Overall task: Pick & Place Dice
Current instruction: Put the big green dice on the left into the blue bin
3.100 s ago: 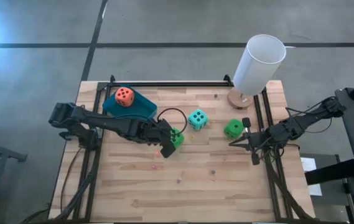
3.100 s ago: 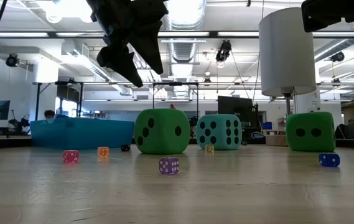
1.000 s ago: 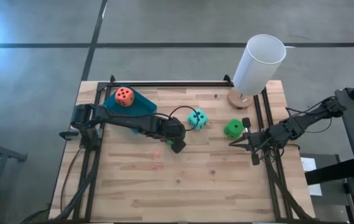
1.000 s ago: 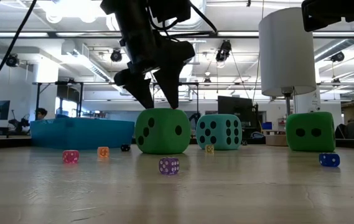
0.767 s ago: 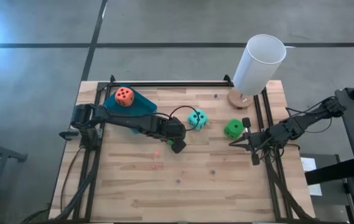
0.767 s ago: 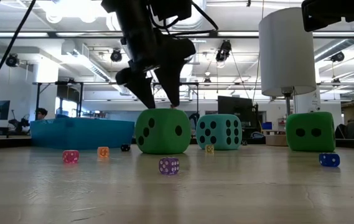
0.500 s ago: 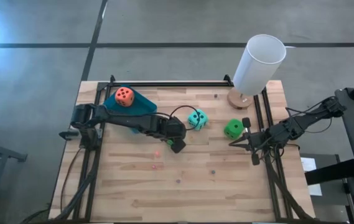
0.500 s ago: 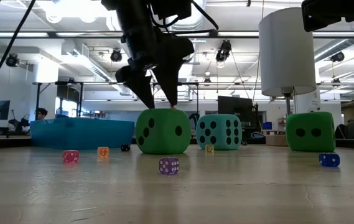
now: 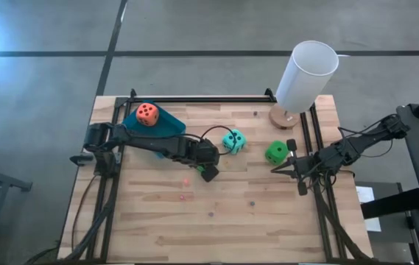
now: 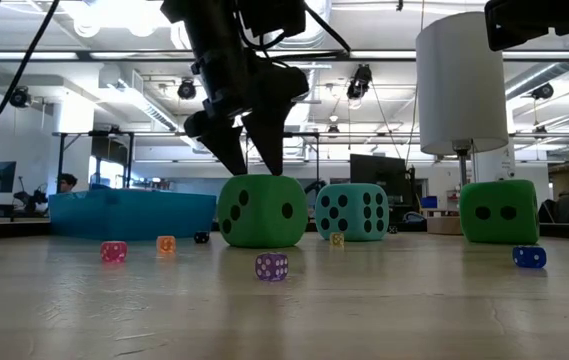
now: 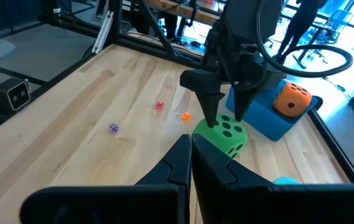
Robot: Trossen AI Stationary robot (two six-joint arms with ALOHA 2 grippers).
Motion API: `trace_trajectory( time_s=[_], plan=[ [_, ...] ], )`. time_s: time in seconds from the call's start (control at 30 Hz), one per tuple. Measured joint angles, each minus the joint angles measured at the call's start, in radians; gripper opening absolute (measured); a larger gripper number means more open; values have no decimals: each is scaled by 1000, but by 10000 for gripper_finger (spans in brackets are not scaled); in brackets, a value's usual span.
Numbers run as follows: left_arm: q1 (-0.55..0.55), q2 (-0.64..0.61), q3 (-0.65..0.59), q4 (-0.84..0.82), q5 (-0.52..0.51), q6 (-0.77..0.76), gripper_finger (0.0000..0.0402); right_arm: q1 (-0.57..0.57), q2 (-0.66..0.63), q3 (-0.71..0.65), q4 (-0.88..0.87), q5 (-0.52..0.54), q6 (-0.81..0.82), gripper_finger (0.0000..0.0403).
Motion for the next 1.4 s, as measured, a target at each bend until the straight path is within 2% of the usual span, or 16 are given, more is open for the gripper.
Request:
trace_trajectory(
  time_s=[0.5, 0.8, 1.13, 1.4],
  plan=[
    [1, 2, 11, 16, 26, 3, 347, 0, 0, 0, 0, 0, 0, 8],
    [-1, 2, -2, 21, 29, -1, 355, 0, 0, 0, 0, 0, 0, 8],
    [-18, 1, -2, 7, 78, -1, 363, 0, 0, 0, 0, 0, 0, 8],
    [-43, 0, -2, -12, 117, -8, 352, 0, 0, 0, 0, 0, 0, 8]
  ],
)
